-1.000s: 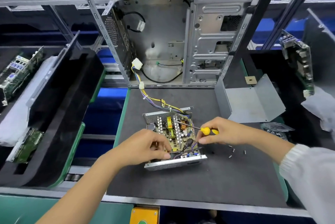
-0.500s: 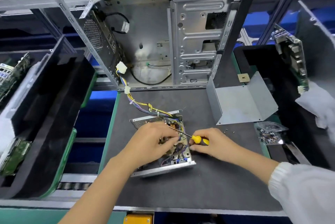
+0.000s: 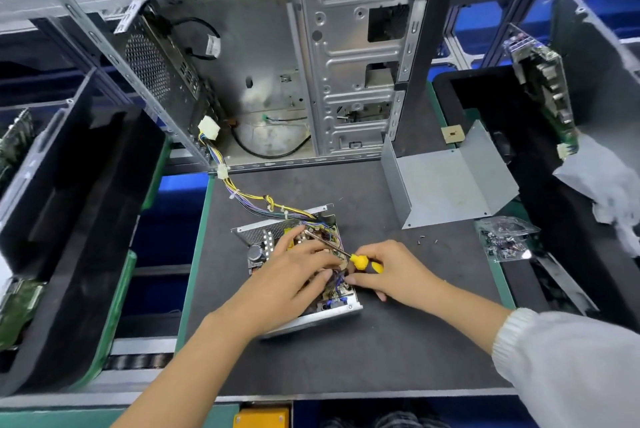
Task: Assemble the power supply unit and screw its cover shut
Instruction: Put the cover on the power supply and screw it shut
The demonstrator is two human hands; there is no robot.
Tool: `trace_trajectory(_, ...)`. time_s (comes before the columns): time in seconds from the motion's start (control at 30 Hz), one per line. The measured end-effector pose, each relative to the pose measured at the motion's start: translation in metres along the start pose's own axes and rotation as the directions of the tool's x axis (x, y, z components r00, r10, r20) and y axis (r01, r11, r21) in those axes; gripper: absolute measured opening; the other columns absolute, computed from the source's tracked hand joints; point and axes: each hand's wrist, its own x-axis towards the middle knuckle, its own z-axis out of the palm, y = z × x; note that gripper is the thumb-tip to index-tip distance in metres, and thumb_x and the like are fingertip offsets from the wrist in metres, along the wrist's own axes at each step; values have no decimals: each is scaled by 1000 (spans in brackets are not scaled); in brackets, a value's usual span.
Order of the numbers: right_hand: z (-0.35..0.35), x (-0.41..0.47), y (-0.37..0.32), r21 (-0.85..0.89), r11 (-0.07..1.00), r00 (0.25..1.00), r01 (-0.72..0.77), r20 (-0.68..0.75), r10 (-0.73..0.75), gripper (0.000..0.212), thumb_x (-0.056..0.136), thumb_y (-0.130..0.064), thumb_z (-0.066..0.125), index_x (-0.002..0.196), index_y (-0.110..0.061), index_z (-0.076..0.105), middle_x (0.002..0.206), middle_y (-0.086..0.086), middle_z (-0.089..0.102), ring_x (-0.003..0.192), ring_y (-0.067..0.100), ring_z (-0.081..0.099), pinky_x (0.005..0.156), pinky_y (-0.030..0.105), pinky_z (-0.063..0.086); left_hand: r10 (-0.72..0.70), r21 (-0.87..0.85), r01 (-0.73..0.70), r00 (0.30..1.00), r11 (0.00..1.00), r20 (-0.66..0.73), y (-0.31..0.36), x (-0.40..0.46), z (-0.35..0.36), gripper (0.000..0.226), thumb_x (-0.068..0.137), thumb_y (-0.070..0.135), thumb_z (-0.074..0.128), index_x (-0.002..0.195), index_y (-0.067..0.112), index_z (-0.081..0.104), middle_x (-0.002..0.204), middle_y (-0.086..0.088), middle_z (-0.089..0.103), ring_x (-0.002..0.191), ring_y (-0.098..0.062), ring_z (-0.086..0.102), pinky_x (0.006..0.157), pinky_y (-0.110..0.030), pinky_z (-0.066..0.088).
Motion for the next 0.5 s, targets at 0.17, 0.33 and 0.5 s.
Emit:
trace_trajectory(0.17, 1, 0, 2, 7, 1000, 1000, -12, 3, 12, 16, 80, -22, 74, 71, -19, 61, 38, -7, 48, 33, 10, 47, 47, 13, 35, -17, -4, 17, 1000, 1000, -23, -2, 1, 2, 25, 101, 20, 43, 114, 19, 65, 106, 9, 64, 106, -5, 56, 121, -30, 8)
trace_trajectory(0.33, 5, -3, 6, 110, 993, 999, -44, -20, 46, 15, 78, -24, 76, 73, -19, 64, 49, -5, 54, 32, 12, 44, 44, 17, 34, -17, 15, 17, 1000, 1000, 1, 1, -1, 1, 27, 102, 19, 43, 118, 16, 65, 123, 4, 64, 120, -7, 53, 122, -35, 9)
trace_trajectory(0.5, 11, -6, 6, 179, 982, 997, -53, -46, 62, 17, 77, -27, 78, 72, -19, 63, 61, 12, 60, 34, 14, 43, 42, 20, 33, -17, 25, 17, 1000, 1000, 18, 4, -1, 0, 27, 104, 19, 42, 121, 16, 63, 125, 4, 62, 122, -9, 52, 122, -37, 9)
